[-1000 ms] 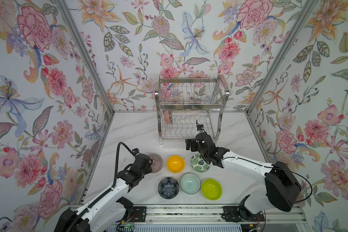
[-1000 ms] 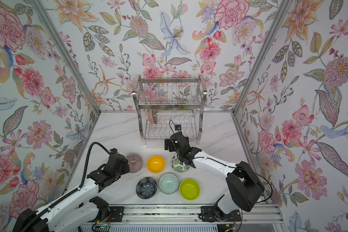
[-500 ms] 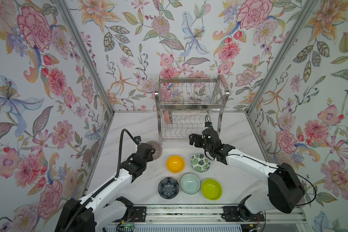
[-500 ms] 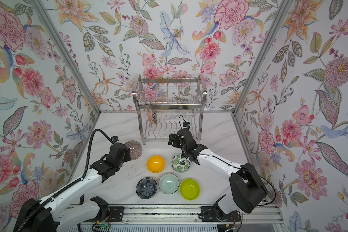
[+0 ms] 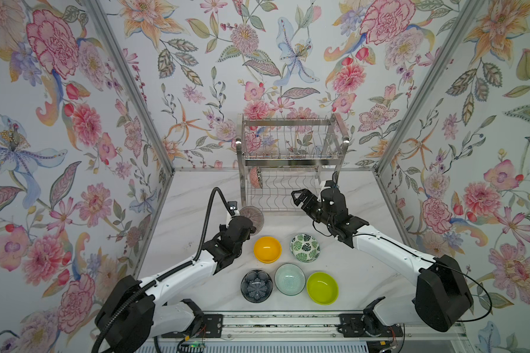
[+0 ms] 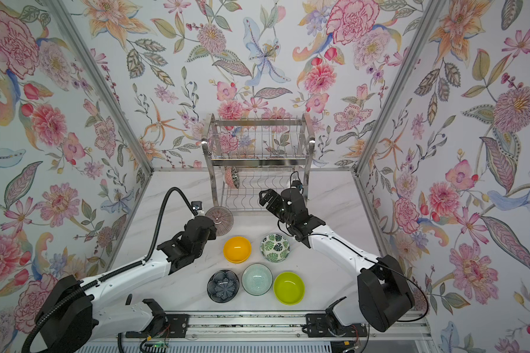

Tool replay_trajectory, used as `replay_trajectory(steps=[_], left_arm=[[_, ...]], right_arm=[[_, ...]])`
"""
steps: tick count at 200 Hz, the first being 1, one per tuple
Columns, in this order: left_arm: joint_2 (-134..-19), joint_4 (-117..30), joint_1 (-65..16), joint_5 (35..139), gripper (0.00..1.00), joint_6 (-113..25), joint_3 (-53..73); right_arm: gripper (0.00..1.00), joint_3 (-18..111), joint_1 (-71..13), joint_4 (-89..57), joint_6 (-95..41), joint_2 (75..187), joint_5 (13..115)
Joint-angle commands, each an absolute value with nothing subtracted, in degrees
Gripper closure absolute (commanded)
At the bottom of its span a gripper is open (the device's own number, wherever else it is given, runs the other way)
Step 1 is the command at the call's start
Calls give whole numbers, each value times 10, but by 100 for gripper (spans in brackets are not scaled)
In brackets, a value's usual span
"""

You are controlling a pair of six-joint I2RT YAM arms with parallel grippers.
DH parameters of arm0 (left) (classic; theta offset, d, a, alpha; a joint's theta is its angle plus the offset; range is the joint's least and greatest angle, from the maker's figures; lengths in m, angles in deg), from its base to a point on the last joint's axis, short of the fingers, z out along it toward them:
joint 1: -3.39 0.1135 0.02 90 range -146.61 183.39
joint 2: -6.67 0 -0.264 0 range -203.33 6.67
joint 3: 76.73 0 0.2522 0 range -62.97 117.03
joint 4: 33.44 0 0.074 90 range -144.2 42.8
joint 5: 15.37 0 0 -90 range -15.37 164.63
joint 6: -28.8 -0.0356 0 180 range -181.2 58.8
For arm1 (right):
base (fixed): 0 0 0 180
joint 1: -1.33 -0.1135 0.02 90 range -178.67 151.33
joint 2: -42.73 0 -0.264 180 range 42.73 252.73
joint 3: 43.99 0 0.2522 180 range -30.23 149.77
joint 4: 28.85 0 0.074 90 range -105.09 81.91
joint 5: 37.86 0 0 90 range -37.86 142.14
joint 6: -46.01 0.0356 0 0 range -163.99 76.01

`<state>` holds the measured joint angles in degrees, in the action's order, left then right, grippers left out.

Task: Load bowls into a dish rack
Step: Place the bowl in the dish rack.

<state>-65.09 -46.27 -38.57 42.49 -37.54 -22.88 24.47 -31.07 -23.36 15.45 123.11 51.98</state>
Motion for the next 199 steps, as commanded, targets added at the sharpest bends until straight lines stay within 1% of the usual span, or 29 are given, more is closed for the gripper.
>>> replay_trajectory(steps=[1, 26, 74, 98, 122, 126, 199], left_arm=[[-679, -366, -415, 377, 100, -406, -201], [-722, -306, -438, 369, 100, -427, -191], [-794, -213, -443, 385, 100, -484, -161], [-818, -169, -443, 390, 100, -522, -152], [-825, -135, -444, 399, 100, -552, -148], [-843, -130, -443, 401, 100, -557, -148], [-872, -7, -445, 433, 100, -643, -161]], right_arm=[[1, 231, -305, -282, 256, 1201, 543], [1, 213, -305, -308, 321, 1186, 551], [2, 189, -305, -367, 440, 1192, 582], [5, 191, -308, -389, 477, 1199, 583], [10, 195, -318, -397, 503, 1208, 575], [12, 195, -320, -402, 509, 1210, 574], [24, 218, -349, -432, 579, 1257, 563]])
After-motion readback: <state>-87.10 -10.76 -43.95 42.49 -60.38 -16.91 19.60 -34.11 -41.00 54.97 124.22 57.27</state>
